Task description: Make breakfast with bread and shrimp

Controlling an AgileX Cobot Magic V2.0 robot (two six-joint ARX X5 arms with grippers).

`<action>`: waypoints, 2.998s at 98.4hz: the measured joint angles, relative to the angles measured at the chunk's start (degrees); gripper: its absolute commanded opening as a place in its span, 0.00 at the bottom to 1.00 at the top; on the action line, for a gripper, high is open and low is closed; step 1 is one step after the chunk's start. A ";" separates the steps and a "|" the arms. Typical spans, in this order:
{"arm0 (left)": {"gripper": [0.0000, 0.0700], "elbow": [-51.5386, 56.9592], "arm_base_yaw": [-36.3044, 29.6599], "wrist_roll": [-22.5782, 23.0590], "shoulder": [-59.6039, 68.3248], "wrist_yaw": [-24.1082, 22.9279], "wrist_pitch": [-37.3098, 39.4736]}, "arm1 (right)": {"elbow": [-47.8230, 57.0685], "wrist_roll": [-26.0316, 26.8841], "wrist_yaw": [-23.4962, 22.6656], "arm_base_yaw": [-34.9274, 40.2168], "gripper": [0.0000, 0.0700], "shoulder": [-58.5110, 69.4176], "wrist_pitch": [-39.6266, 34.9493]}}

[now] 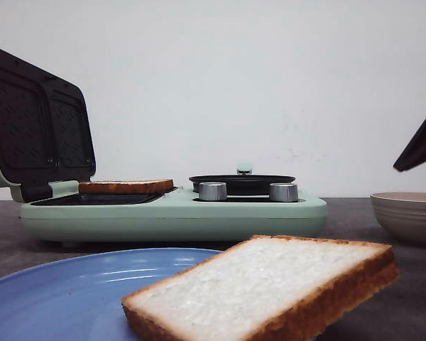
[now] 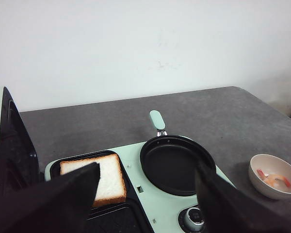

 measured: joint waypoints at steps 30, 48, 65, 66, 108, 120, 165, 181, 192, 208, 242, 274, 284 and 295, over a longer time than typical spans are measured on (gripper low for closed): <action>0.52 0.00 0.00 0.00 0.00 0.00 0.00 | 0.00 -1.60 -5.86 3.15 0.61 8.68 1.77; 0.52 0.00 0.00 0.00 0.00 0.00 0.00 | -0.02 -2.51 -10.19 7.15 0.61 13.88 5.49; 0.52 0.00 0.00 0.00 0.00 0.00 0.00 | -0.02 -2.56 -10.69 10.84 0.61 17.44 8.04; 0.52 0.00 0.00 0.00 0.00 0.00 0.00 | -0.02 -2.56 -10.71 10.99 0.61 17.62 8.15; 0.52 0.00 0.00 0.00 0.00 0.00 0.00 | -0.04 -2.34 -11.37 14.95 0.10 20.39 13.18; 0.51 0.00 0.00 0.00 0.00 0.00 0.00 | -0.04 -2.34 -11.41 14.95 0.01 20.39 13.31; 0.51 0.00 0.00 -0.68 -0.02 0.00 0.02 | 1.31 -1.16 -11.69 14.95 0.01 20.39 20.52; 0.51 0.00 0.00 -0.68 -0.02 0.00 0.39 | 5.68 -0.83 -11.32 14.95 0.01 20.39 24.09; 0.51 0.00 0.00 -0.68 -0.02 0.00 0.46 | 9.73 -0.90 -10.19 15.10 0.01 20.39 25.92; 0.51 0.00 0.00 -0.68 -0.02 0.00 2.21 | 17.92 -3.67 -2.05 17.59 0.01 20.46 24.94; 0.52 0.00 0.00 -0.83 -0.07 0.00 6.34 | 41.57 -25.64 20.00 26.86 0.01 31.98 12.46; 0.52 0.00 0.02 -0.81 -0.07 -0.04 7.39 | 59.23 -46.47 36.00 32.20 0.01 51.04 9.46; 0.52 0.00 0.00 -0.79 -0.07 -0.04 8.20 | 61.22 -51.47 39.45 33.77 0.01 54.66 9.79; 0.52 0.00 0.02 -0.72 -0.07 -0.07 9.57 | 61.24 -56.76 43.74 35.56 0.01 56.83 11.08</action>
